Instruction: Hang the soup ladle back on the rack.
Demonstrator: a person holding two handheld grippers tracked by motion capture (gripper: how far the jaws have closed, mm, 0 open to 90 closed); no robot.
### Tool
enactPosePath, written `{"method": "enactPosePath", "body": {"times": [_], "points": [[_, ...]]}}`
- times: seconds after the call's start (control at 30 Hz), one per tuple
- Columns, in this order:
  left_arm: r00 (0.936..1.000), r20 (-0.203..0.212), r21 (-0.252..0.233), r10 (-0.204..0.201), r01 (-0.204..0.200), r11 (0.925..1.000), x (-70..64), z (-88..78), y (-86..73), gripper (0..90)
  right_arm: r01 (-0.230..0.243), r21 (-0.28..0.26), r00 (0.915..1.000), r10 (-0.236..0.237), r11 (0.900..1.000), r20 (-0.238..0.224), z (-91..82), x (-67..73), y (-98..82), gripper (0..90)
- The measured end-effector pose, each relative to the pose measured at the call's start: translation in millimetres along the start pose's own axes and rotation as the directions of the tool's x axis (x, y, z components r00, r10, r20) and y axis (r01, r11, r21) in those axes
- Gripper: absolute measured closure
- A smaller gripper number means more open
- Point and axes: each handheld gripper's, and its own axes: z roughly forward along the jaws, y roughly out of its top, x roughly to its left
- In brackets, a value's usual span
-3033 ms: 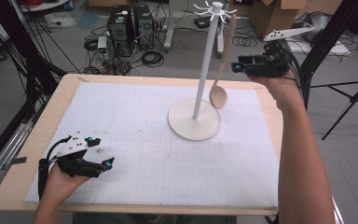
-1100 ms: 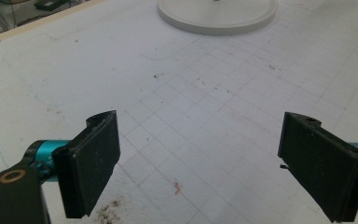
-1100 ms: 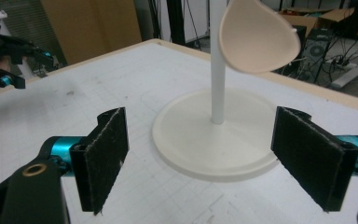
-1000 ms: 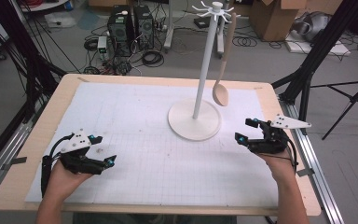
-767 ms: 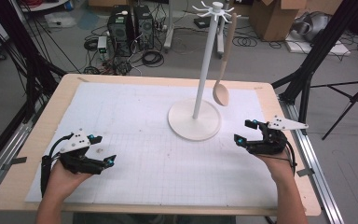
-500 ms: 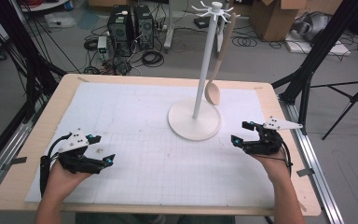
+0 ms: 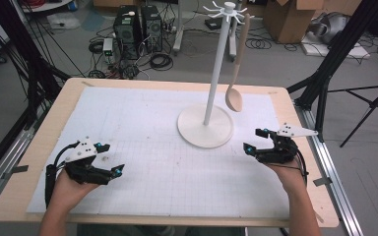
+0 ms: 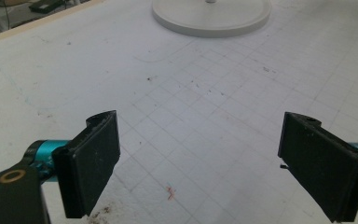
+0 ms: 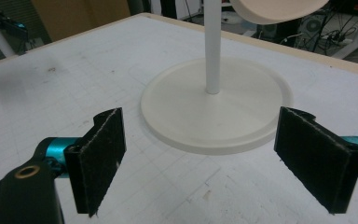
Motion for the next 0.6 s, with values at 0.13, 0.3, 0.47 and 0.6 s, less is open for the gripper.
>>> {"method": "enactPosePath", "body": {"times": [0.13, 0.3, 0.47, 0.6], "points": [[1.0, -0.004, -0.004, -0.007, 0.007, 1.0, 0.2, -0.4, 0.0, 13.1, -0.004, 0.008, 1.0, 0.004, 1.0, -0.004, 1.6, 0.5, -1.0, 15.3], [1.0, -0.005, -0.002, -0.008, 0.008, 1.0, 1.1, -0.9, -0.5, 13.1, -0.01, 0.01, 0.9999, 0.01, 1.0, -0.009, 1.9, -1.1, -2.2, 15.3], [0.9999, -0.005, 0.0, -0.013, 0.013, 0.9999, 0.7, 0.2, -1.2, 13.1, -0.016, 0.013, 0.9997, 0.016, 1.0, -0.016, 2.7, -0.5, -2.4, 15.3], [0.9999, 0.0, 0.0, -0.011, 0.011, 0.9999, 0.8, -1.5, -0.7, 13.1, -0.008, 0.015, 0.9999, 0.008, 1.0, -0.012, 3.1, -0.5, -2.5, 15.3]]}}
